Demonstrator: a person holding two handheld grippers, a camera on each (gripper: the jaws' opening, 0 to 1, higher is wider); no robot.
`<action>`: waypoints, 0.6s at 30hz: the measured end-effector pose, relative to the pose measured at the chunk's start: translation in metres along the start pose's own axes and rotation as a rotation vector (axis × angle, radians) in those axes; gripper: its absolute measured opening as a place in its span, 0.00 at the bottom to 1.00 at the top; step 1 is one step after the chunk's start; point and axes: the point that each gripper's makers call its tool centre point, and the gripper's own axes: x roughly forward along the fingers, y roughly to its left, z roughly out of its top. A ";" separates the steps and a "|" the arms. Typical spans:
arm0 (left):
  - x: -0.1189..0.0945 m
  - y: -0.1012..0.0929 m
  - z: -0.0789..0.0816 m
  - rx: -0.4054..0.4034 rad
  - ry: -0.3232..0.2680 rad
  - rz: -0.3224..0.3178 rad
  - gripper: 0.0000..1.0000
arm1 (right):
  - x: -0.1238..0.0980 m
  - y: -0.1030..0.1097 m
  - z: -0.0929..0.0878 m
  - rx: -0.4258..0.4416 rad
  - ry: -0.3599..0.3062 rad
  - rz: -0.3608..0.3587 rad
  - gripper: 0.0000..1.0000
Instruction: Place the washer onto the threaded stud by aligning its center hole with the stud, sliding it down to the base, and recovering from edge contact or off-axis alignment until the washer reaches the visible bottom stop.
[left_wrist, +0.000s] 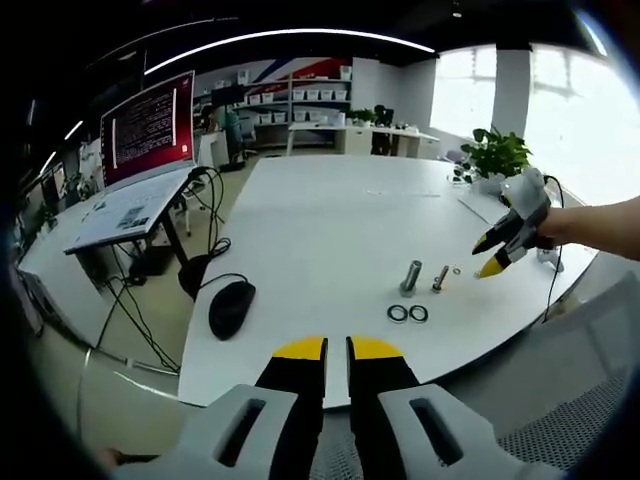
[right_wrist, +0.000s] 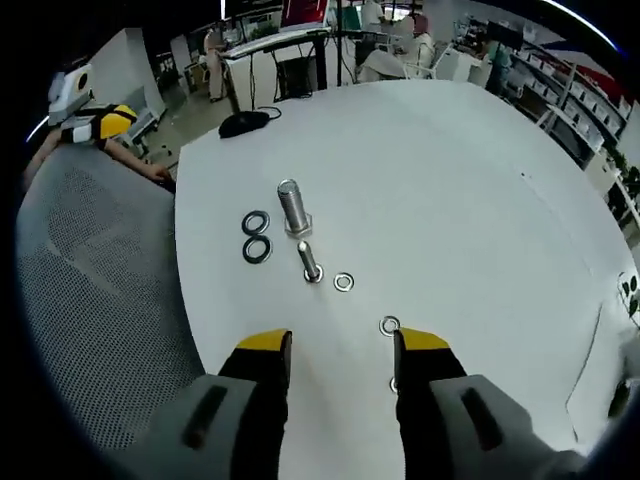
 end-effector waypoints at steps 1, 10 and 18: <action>0.000 0.000 0.000 0.001 -0.003 -0.001 0.05 | -0.004 0.001 -0.001 0.007 -0.007 0.001 0.44; -0.001 -0.004 0.001 0.011 -0.013 -0.023 0.05 | -0.054 0.031 -0.004 0.136 -0.135 0.018 0.47; -0.001 -0.011 -0.003 0.043 0.014 -0.061 0.05 | -0.093 0.055 -0.015 0.198 -0.204 0.002 0.47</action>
